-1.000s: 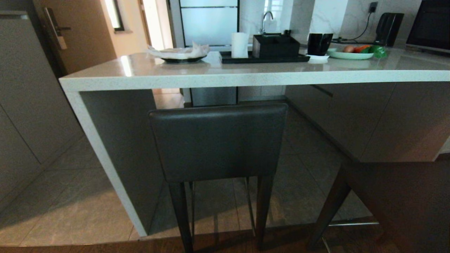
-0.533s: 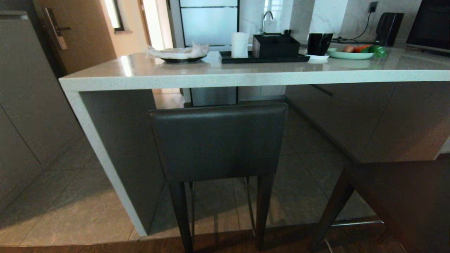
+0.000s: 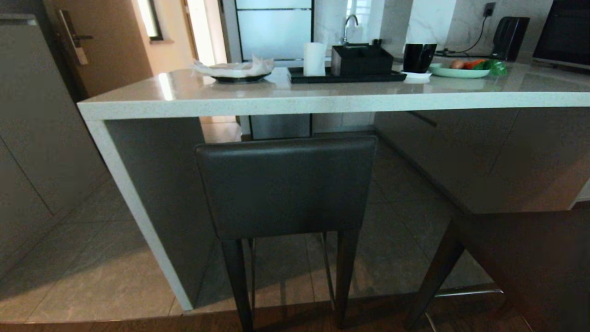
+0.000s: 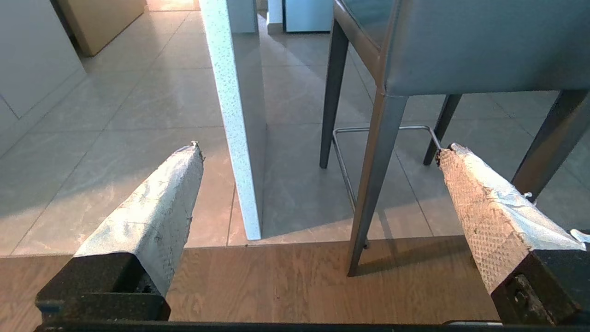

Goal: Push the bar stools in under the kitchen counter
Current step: Push the gray chair back under the dining table

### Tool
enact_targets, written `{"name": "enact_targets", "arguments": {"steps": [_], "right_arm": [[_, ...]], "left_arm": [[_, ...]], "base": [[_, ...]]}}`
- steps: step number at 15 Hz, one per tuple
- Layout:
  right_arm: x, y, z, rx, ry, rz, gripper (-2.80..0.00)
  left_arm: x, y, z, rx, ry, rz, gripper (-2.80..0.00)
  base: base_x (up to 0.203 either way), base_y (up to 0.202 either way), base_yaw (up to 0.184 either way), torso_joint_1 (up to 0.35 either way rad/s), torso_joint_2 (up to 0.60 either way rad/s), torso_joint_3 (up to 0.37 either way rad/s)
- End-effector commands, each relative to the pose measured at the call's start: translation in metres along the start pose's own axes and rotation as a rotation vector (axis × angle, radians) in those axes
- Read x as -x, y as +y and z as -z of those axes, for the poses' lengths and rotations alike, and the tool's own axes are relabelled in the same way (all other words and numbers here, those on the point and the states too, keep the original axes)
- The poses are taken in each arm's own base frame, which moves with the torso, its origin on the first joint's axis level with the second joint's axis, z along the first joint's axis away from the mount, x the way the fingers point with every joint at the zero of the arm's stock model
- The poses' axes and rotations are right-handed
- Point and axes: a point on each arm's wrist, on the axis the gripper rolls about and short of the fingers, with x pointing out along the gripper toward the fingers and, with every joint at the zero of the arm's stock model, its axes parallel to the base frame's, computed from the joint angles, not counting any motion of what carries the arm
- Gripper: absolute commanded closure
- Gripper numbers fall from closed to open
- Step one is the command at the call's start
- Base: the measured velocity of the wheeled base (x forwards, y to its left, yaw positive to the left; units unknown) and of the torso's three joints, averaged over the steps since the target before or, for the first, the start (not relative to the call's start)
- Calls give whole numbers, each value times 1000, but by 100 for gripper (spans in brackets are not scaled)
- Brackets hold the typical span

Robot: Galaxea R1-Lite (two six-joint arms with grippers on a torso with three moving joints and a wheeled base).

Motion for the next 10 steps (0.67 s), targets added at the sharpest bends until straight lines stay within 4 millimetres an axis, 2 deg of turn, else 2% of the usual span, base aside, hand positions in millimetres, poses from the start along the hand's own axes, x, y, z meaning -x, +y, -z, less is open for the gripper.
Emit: {"name": "enact_targets", "arguments": {"steps": [1, 10], "right_arm": [[0, 0, 0, 0, 2, 0, -280], [0, 0, 0, 8, 0, 0, -280]], "left_arm": [[0, 0, 0, 1, 3, 0, -280], [0, 0, 0, 9, 1, 2, -280]], "base": [[0, 0, 0, 0, 0, 0], [0, 0, 0, 0, 0, 0]]}}
